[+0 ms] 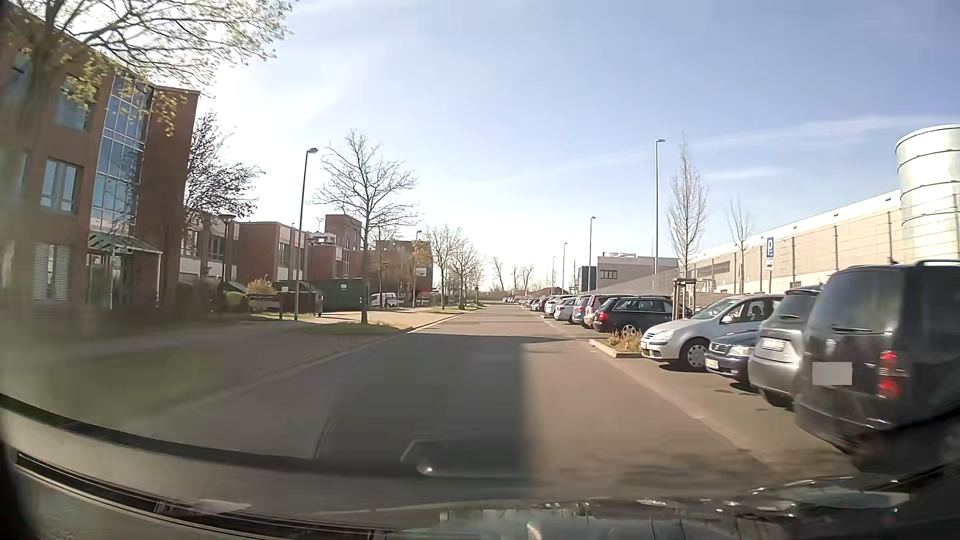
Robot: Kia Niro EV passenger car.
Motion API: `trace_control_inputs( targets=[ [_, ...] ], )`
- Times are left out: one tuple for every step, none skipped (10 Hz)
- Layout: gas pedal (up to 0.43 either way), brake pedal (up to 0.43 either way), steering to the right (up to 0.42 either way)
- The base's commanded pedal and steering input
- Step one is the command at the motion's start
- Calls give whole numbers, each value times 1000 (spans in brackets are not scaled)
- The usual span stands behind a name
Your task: Follow the waypoints while adhering to traffic rules and regulations
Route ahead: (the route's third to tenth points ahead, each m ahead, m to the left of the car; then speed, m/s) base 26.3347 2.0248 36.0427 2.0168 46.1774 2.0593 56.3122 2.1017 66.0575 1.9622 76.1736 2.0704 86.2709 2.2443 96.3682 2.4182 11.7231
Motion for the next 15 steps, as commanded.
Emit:
trace_control_inputs(
  targets=[
    [157,0,1],
    [157,0,2],
    [157,0,2],
    [157,0,2],
    [157,0,2],
    [157,0,2],
    [157,0,1],
    [157,0,1],
    [157,0,0],
    [157,0,0],
    [157,0,0],
    [157,0,0],
    [157,0,0],
    [157,0,0],
    [157,0,0]
  ],
)
